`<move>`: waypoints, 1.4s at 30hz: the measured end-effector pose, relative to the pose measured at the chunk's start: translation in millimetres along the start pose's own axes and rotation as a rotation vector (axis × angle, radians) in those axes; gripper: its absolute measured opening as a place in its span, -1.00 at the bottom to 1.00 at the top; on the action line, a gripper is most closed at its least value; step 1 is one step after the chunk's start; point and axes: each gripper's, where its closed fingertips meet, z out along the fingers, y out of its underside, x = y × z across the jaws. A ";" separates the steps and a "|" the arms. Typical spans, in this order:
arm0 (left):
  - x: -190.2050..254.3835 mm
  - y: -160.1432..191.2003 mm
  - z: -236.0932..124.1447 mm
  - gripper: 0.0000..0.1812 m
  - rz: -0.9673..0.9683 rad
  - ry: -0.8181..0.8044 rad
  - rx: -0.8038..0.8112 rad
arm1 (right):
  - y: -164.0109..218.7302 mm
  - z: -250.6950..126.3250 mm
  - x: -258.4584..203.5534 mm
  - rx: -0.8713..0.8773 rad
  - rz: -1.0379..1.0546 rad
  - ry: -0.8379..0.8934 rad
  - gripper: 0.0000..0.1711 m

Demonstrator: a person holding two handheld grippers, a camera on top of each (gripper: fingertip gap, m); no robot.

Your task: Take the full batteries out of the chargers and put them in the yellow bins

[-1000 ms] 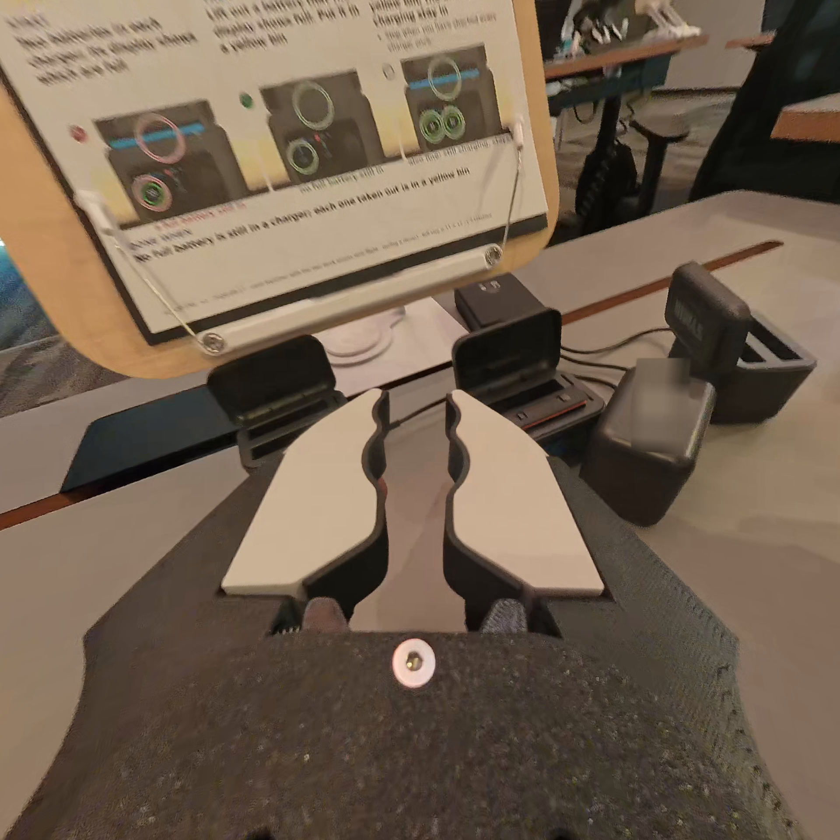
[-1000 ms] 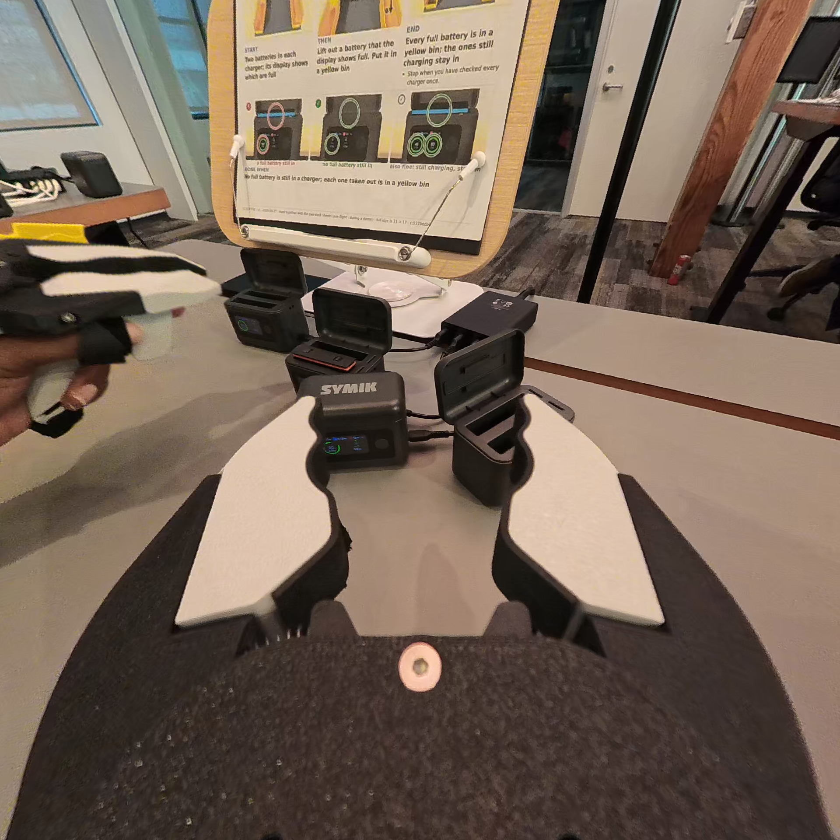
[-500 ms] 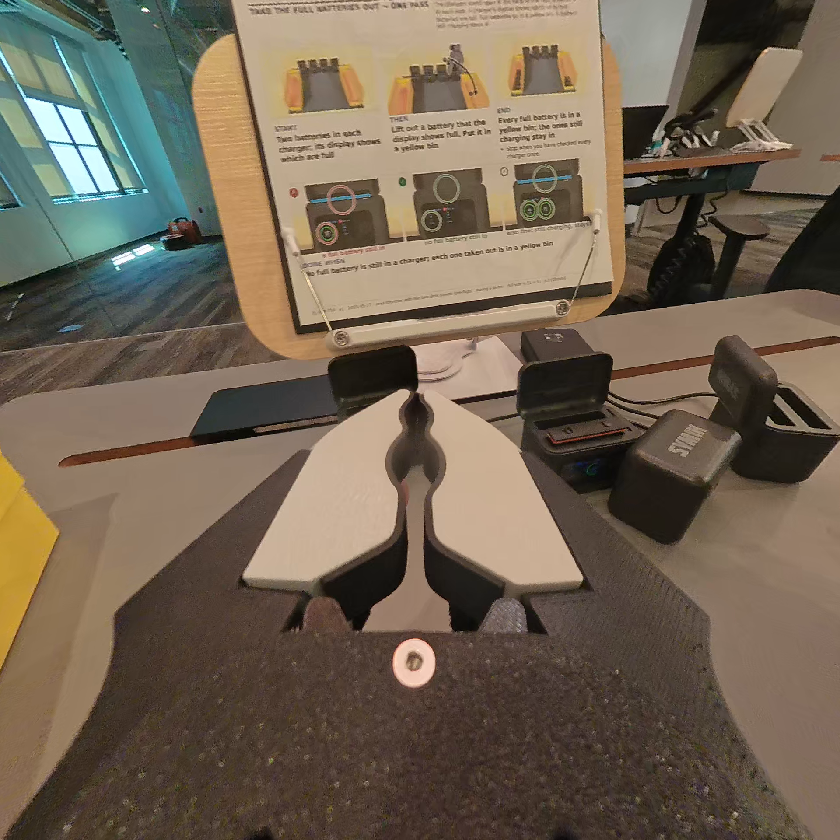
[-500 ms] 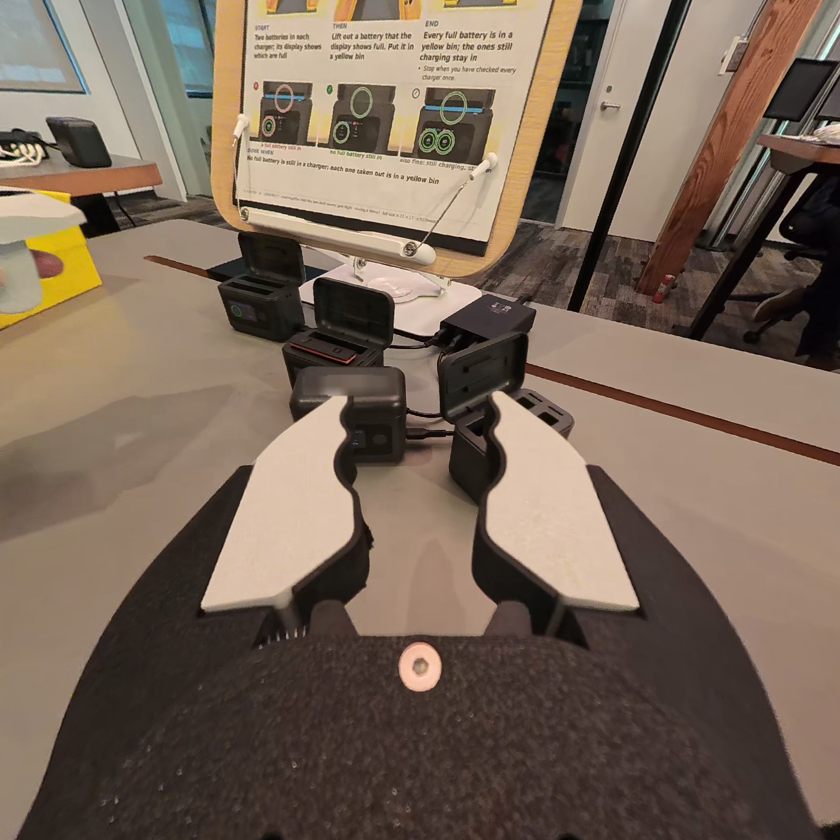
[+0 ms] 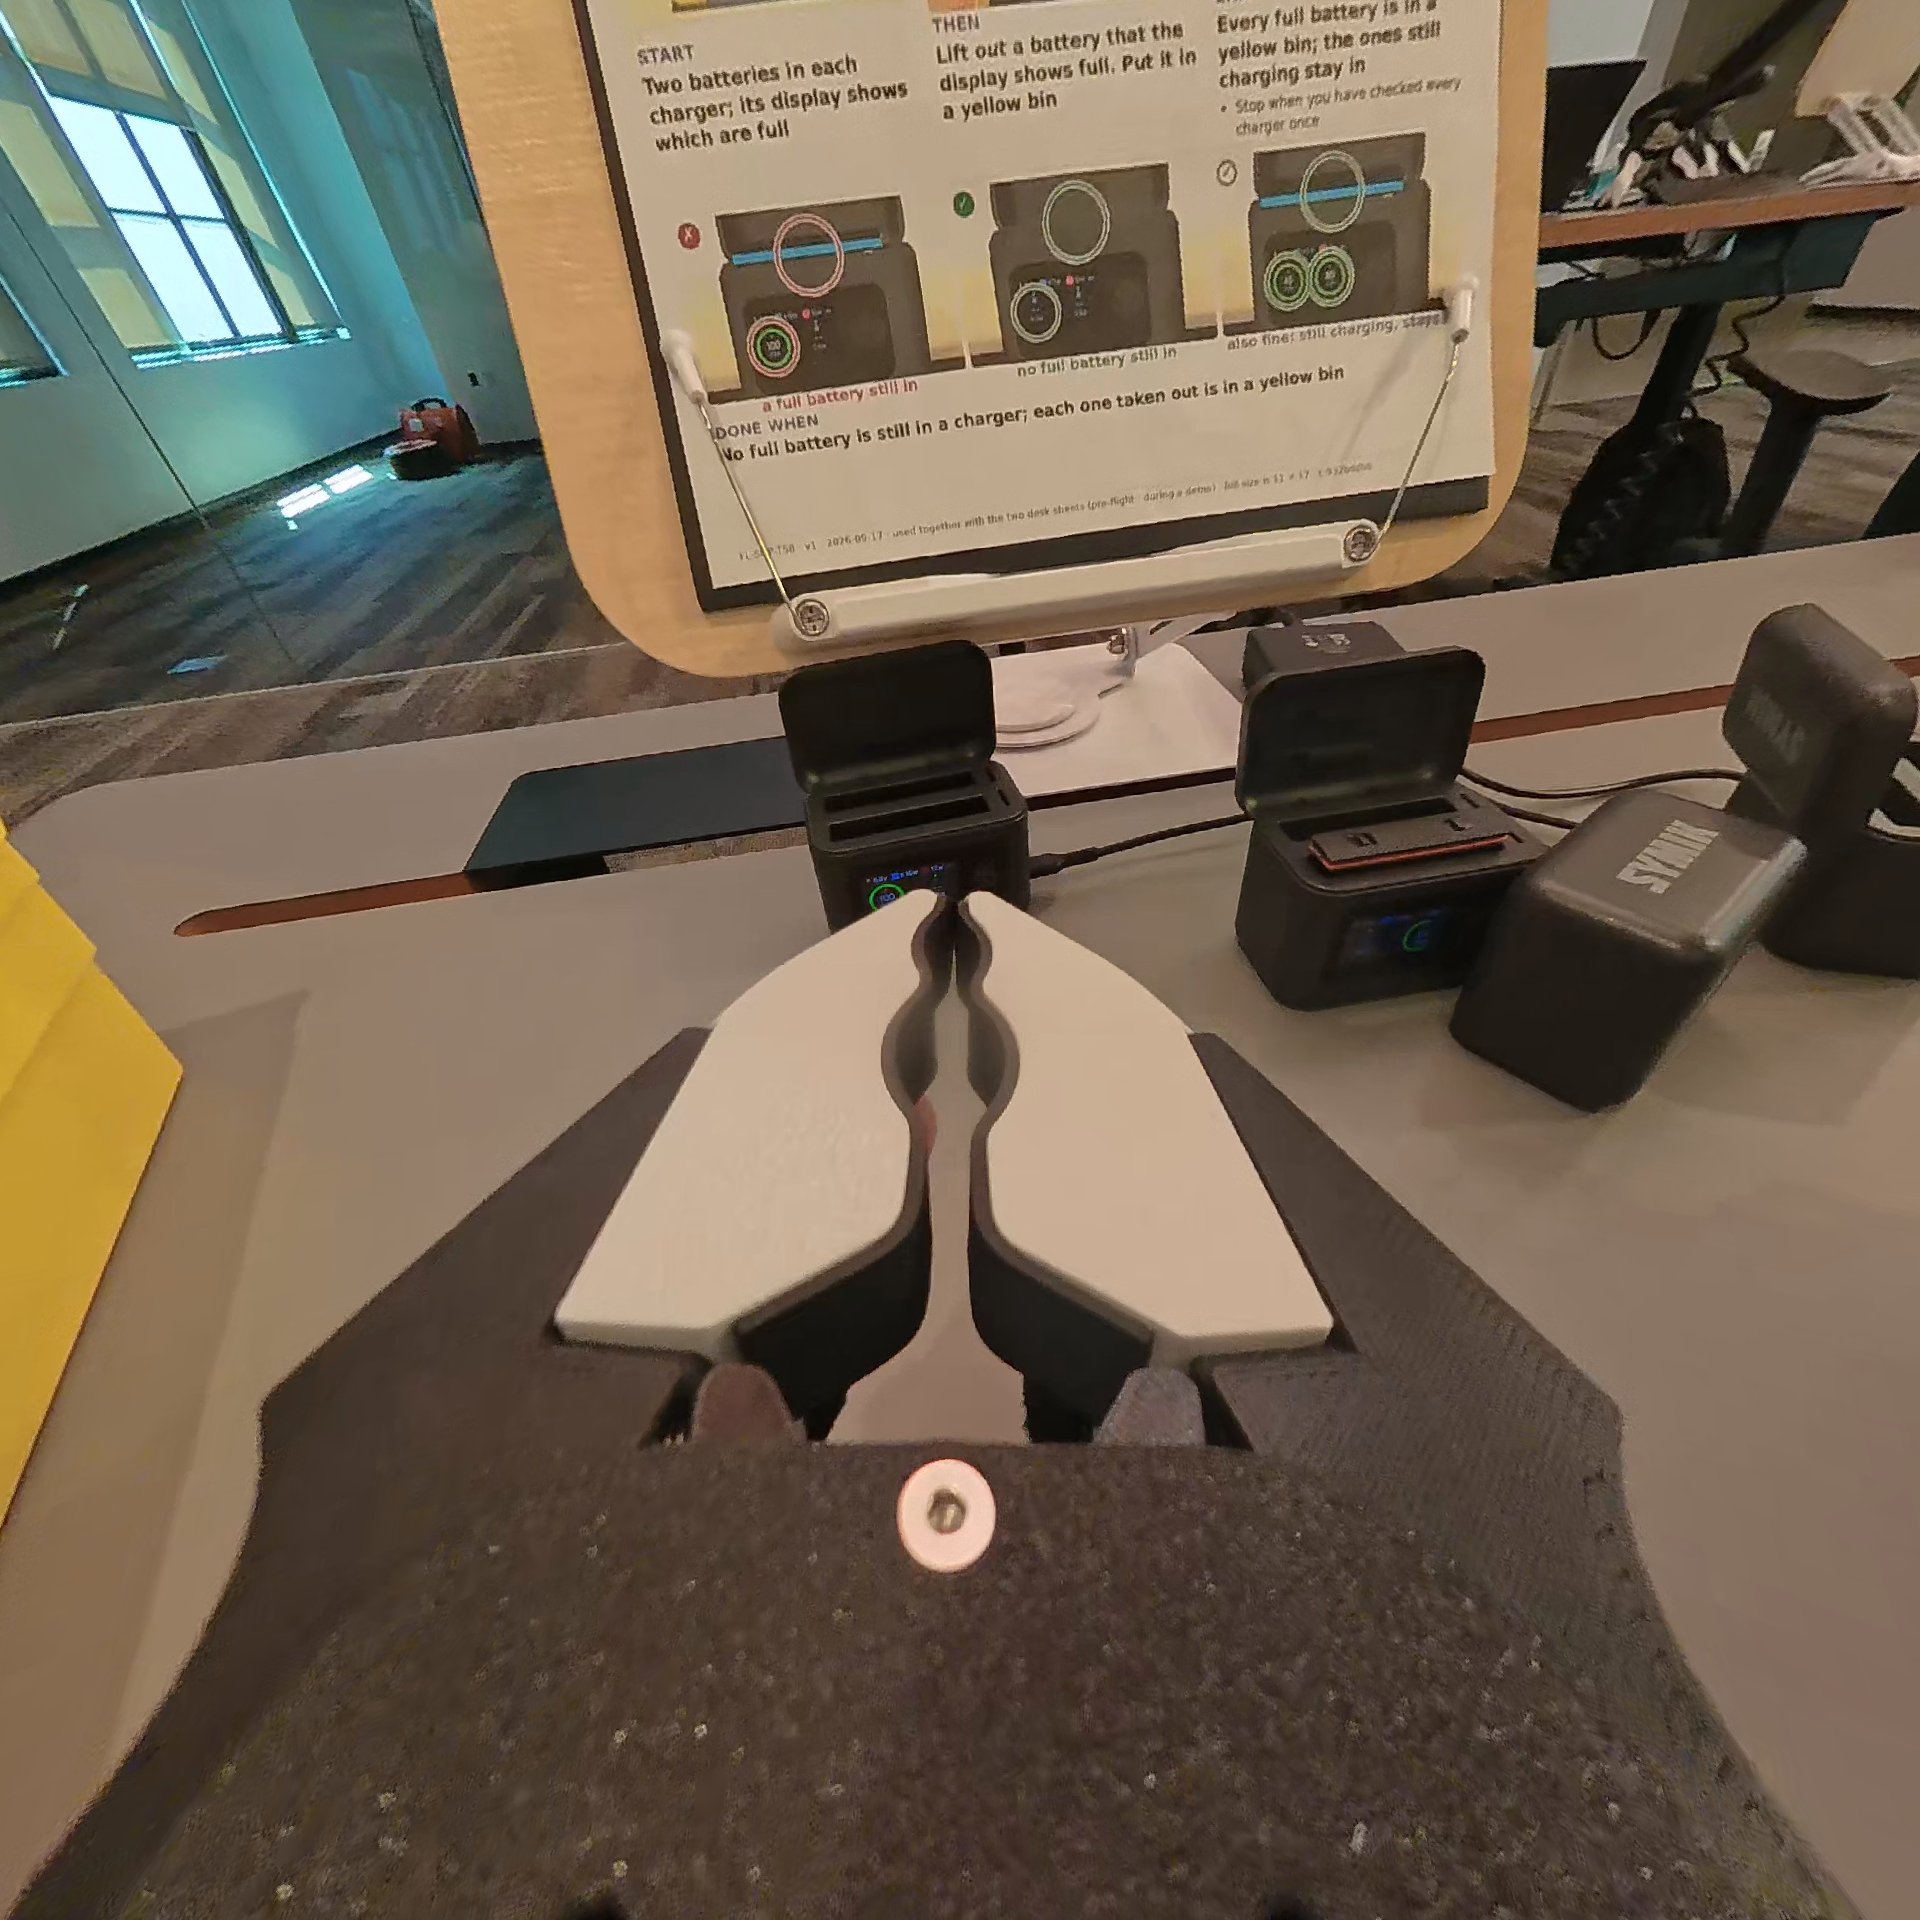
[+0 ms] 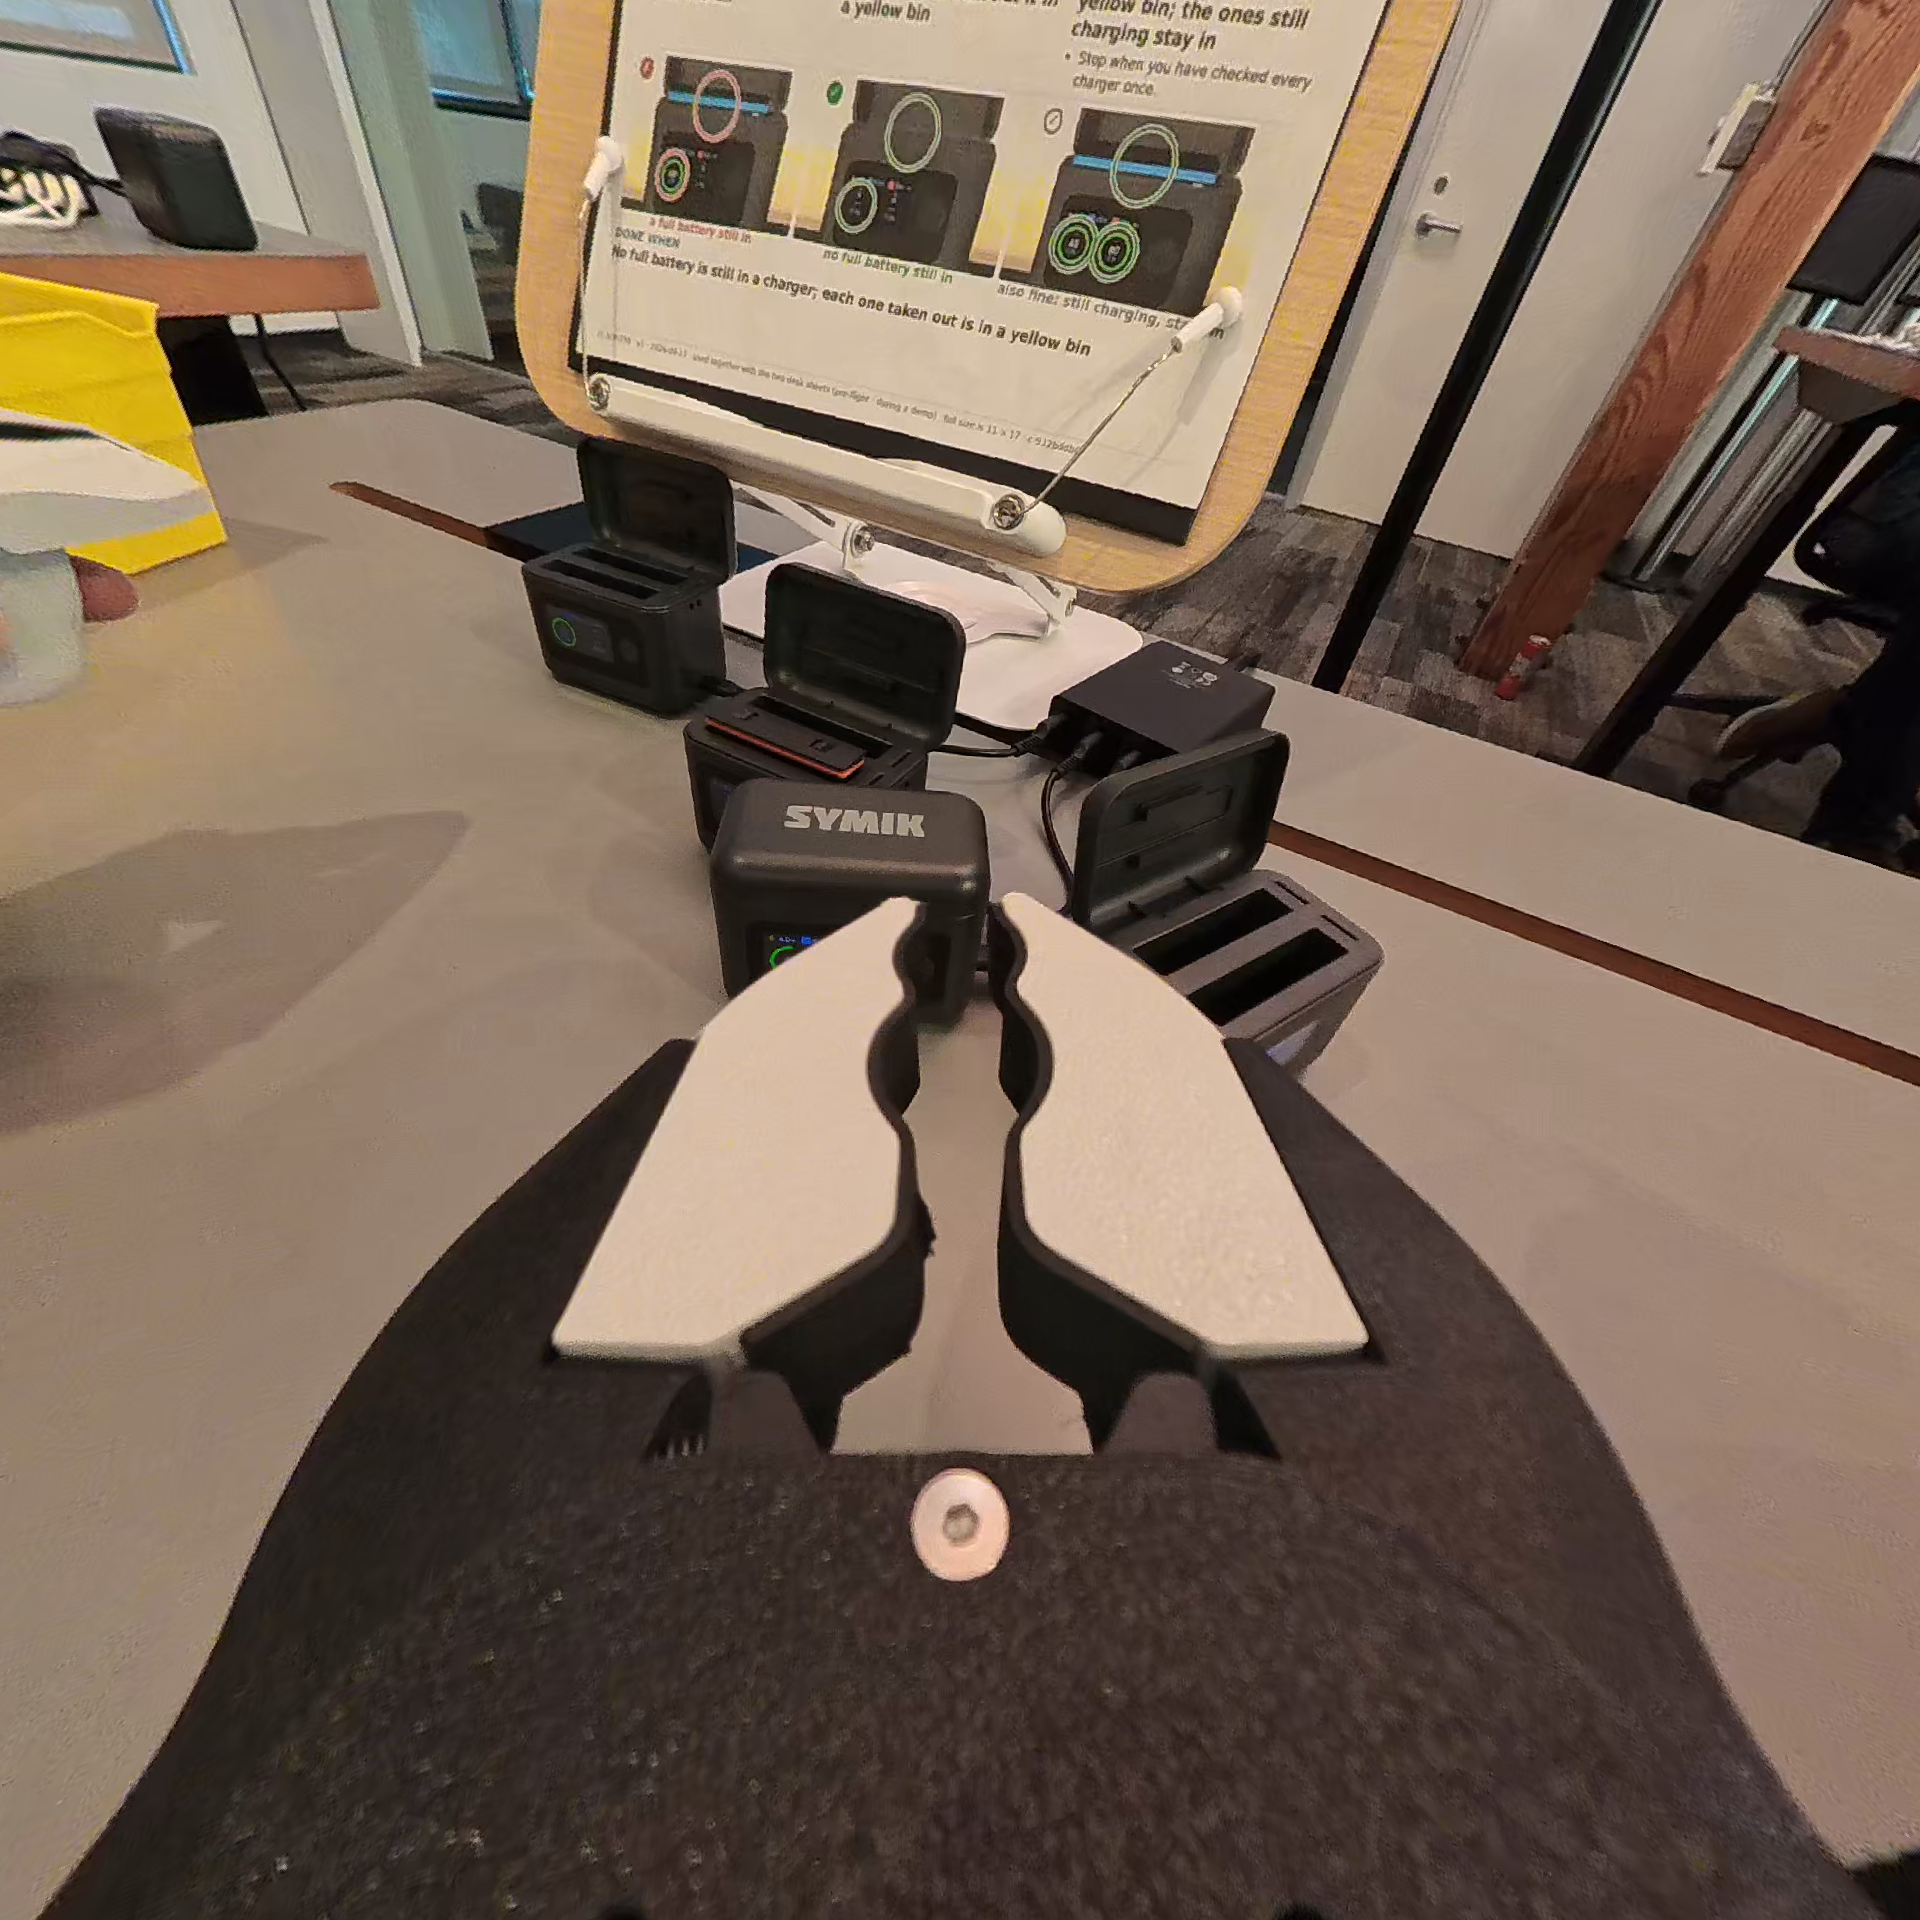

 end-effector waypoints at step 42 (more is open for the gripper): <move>-14.0 48.2 51.5 -0.76 0.043 -0.044 -0.234 | -5.3 12.1 -44.2 -0.006 0.005 0.010 -0.98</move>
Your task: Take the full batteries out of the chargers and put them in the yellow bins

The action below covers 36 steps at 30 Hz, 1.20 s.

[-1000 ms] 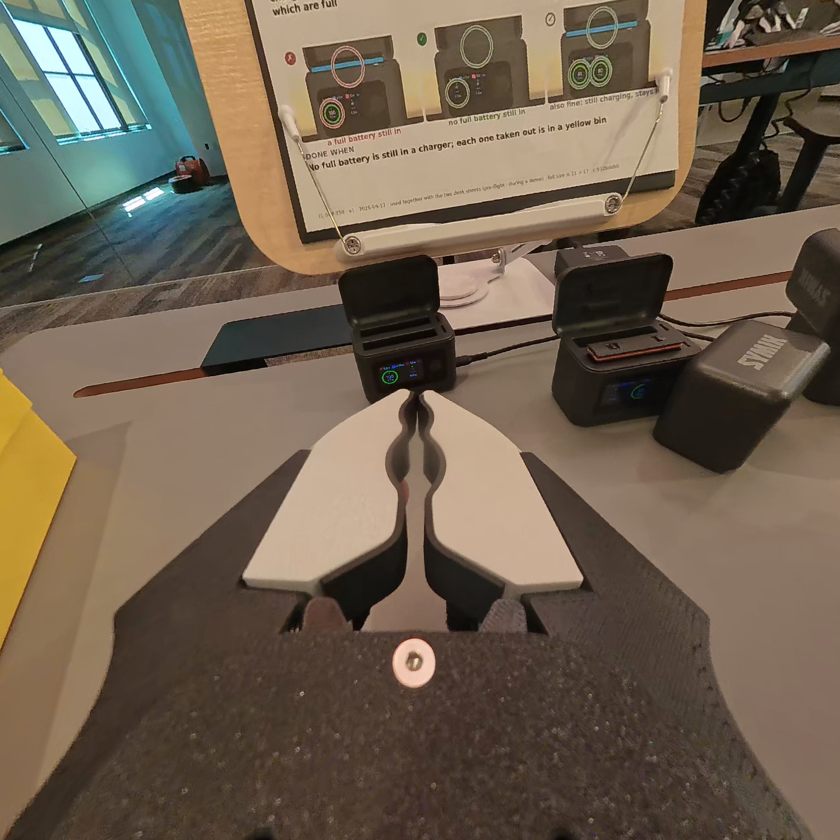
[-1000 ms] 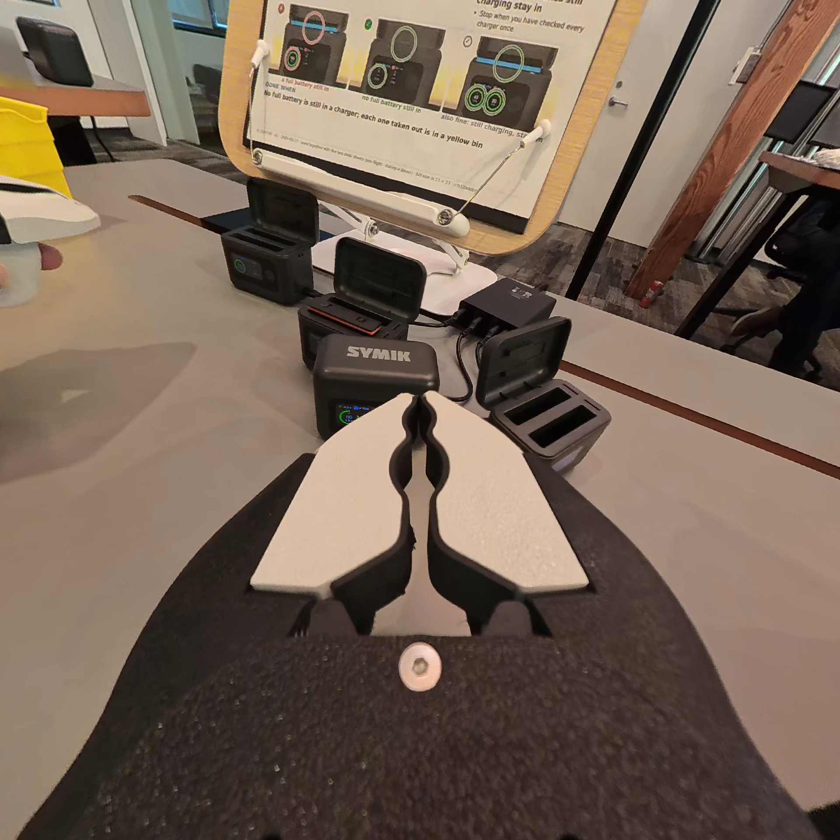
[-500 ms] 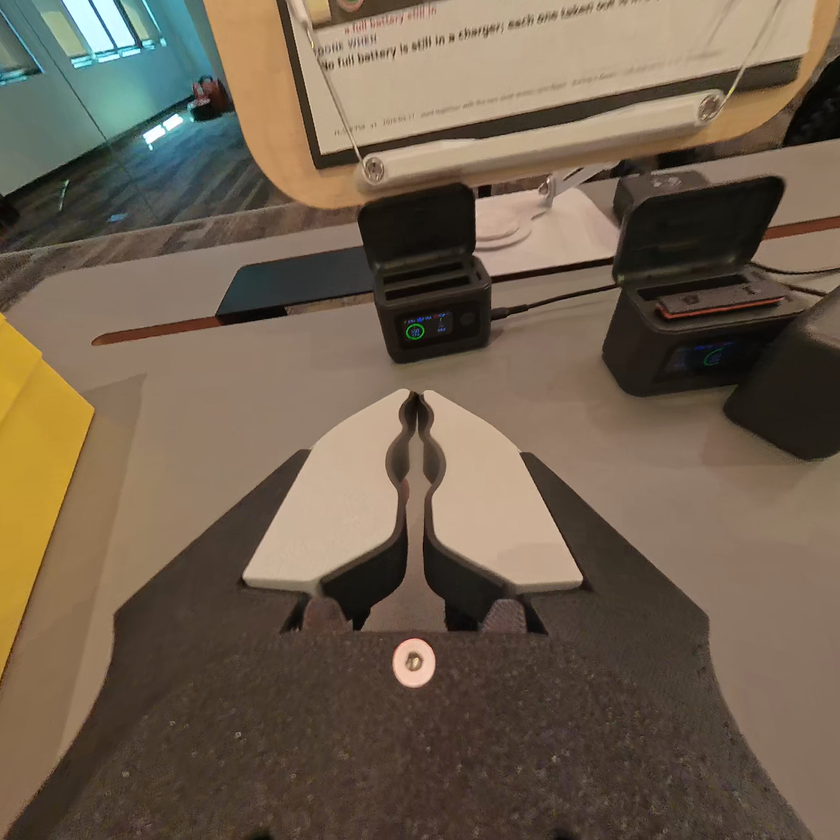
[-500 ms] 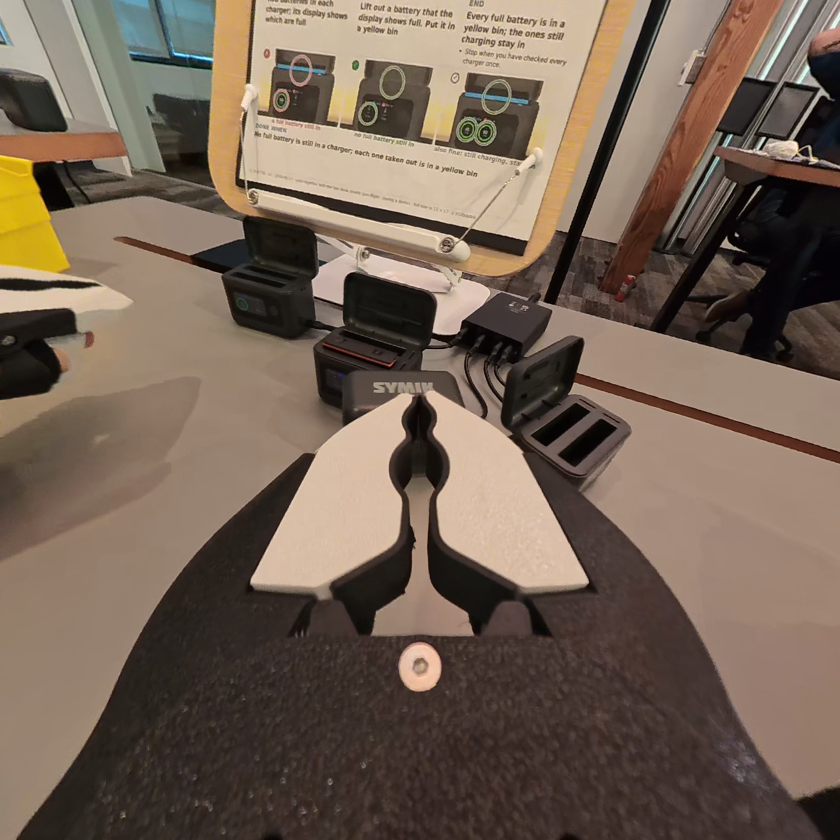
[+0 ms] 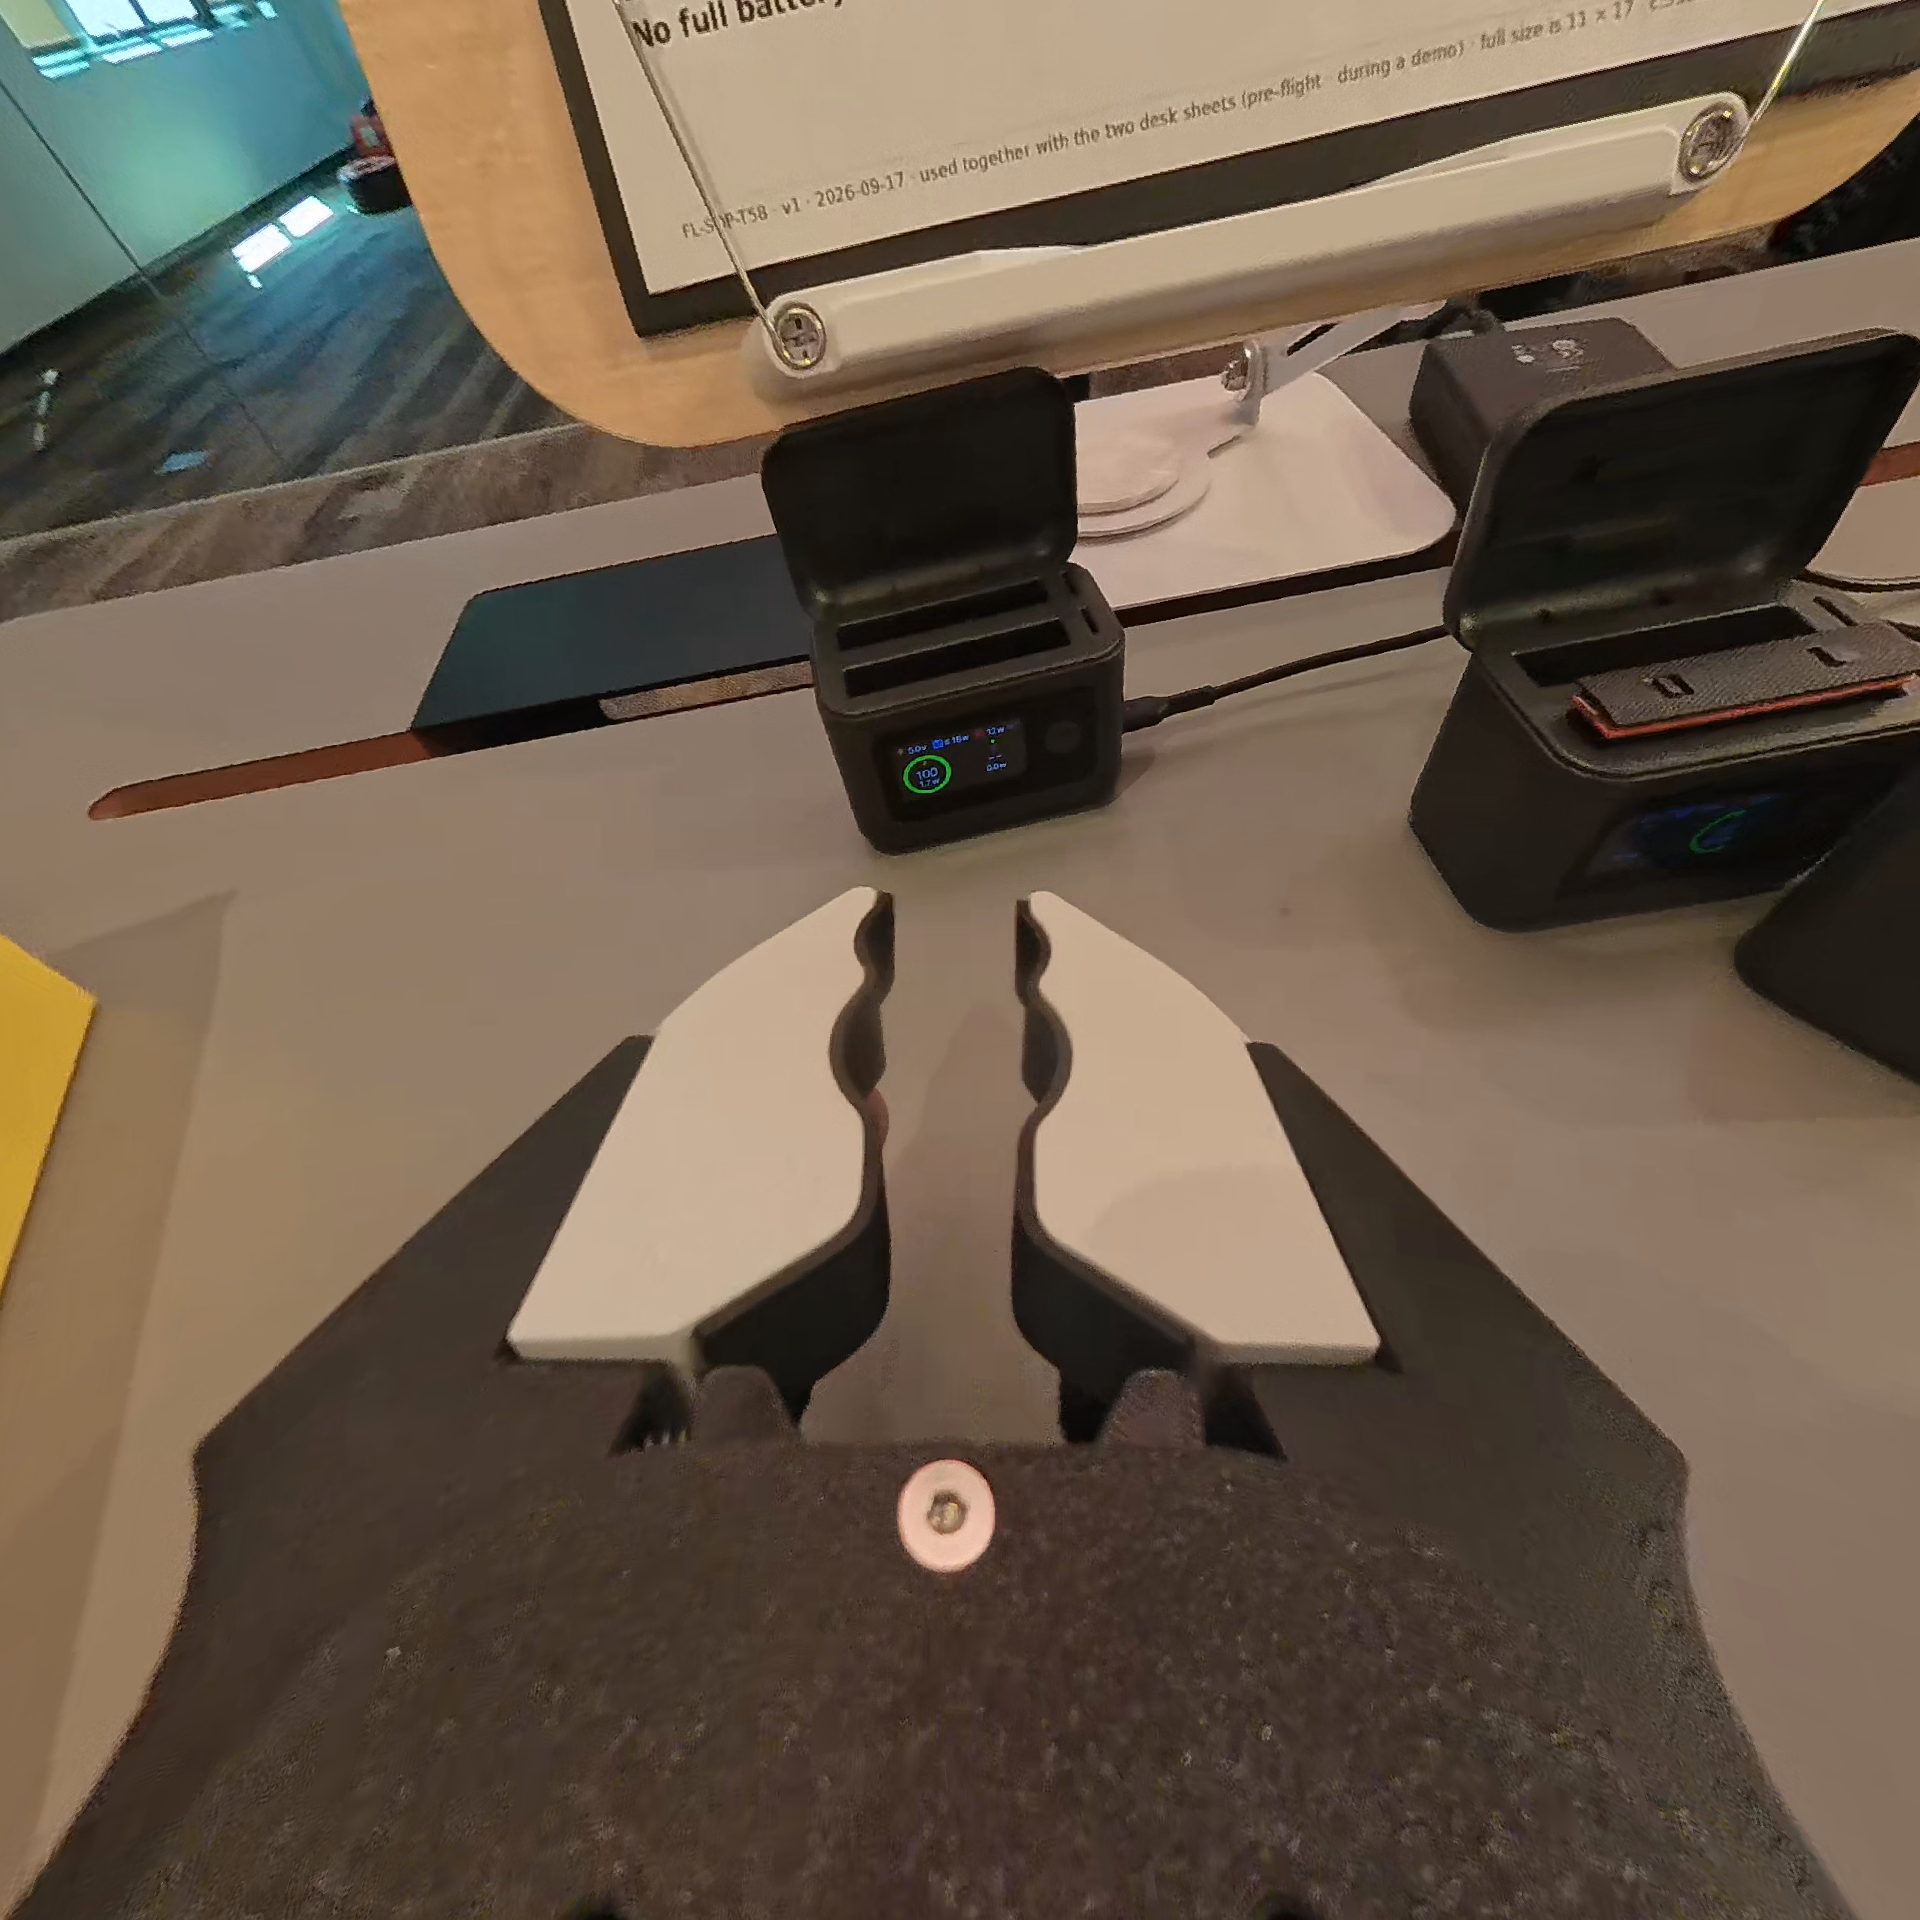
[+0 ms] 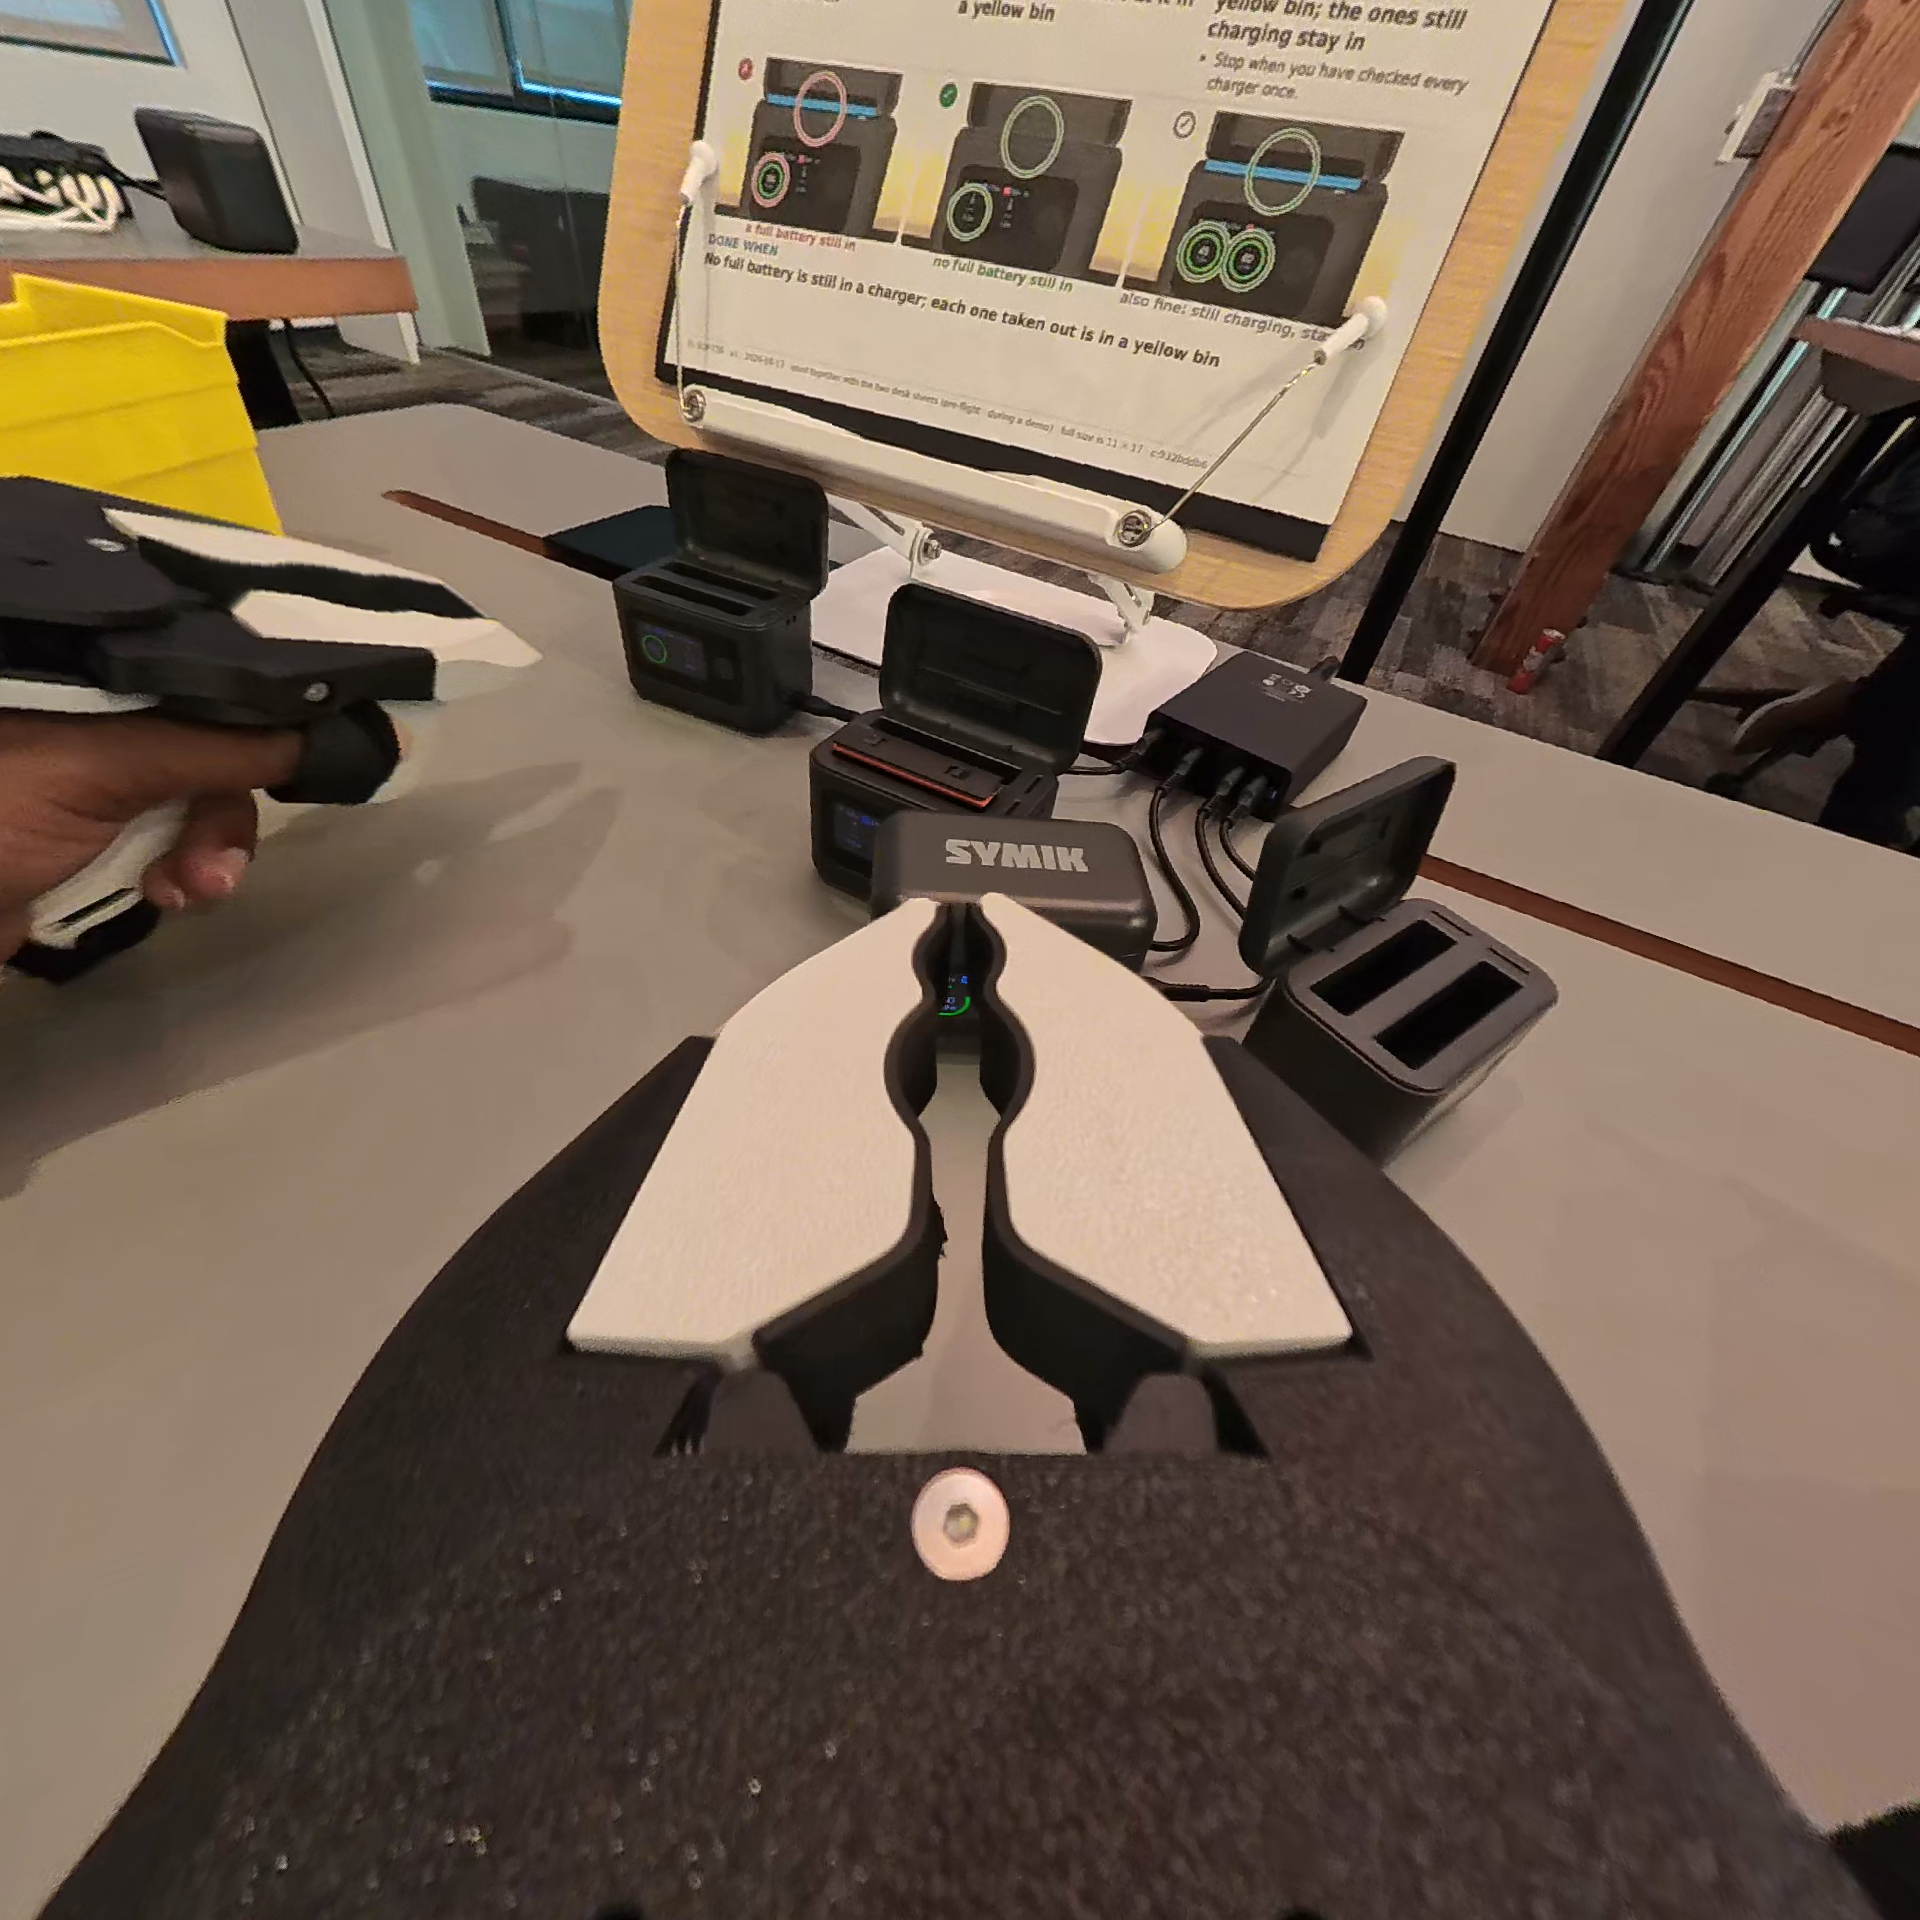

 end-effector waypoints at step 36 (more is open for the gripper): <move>19.5 9.1 79.2 0.01 -0.119 0.015 -0.265 | -0.7 -5.0 7.9 -0.008 0.024 -0.074 -0.93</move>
